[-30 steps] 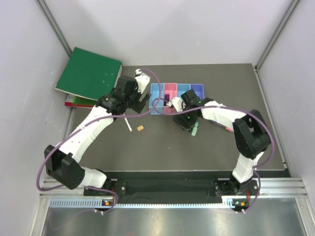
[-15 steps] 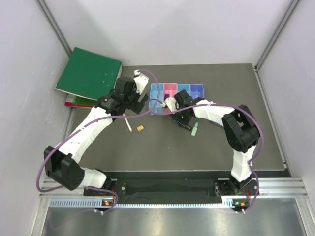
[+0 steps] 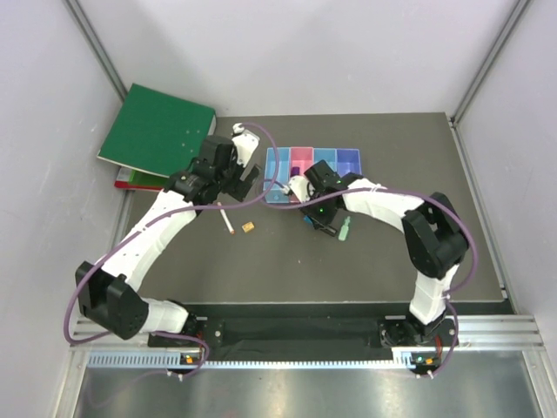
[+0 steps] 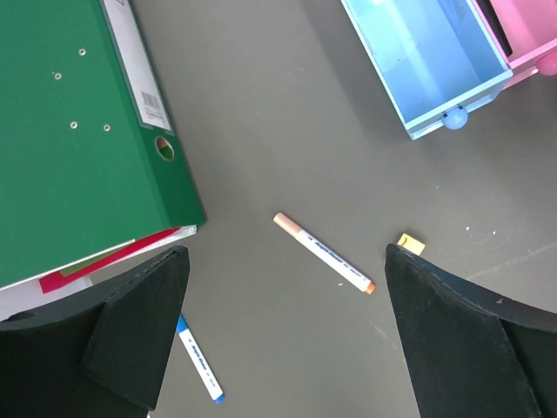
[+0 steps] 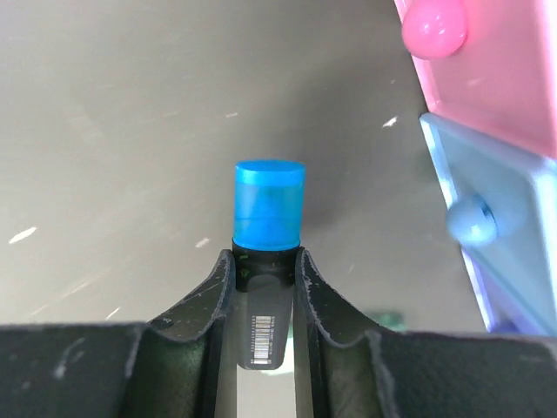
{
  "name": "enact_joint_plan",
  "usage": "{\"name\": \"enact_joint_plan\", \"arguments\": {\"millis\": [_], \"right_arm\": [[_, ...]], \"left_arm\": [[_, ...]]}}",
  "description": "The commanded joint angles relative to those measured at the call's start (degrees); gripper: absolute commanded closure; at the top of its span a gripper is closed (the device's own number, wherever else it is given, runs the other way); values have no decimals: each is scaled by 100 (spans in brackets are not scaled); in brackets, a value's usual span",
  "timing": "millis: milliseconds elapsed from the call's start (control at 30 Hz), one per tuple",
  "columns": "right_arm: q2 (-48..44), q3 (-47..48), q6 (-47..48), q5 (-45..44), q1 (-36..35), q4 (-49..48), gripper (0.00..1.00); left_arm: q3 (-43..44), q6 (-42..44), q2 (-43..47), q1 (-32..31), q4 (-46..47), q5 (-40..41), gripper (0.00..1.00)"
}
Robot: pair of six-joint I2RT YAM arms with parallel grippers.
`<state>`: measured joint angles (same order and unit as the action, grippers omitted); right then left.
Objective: Sort the stationery into containers
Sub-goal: Pick up the pen from the center of the board, then place the pen in the storage box.
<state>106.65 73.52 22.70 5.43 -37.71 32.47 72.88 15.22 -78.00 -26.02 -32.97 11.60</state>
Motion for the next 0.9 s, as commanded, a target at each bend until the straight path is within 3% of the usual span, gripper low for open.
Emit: {"name": "enact_joint_plan", "arguments": {"millis": [0, 167, 300, 867], "right_arm": [[-873, 444, -178, 502, -113, 356, 100], [-944, 918, -704, 871, -78, 331, 100], [-892, 1103, -1311, 881, -34, -370, 100], [733, 2061, -2673, -517, 695, -2490, 100]], "left_arm": [[-90, 139, 320, 44, 335, 45, 1], [-64, 174, 320, 62, 318, 80, 1], [-72, 235, 390, 71, 204, 141, 1], [-494, 279, 566, 88, 695, 792, 1]]}}
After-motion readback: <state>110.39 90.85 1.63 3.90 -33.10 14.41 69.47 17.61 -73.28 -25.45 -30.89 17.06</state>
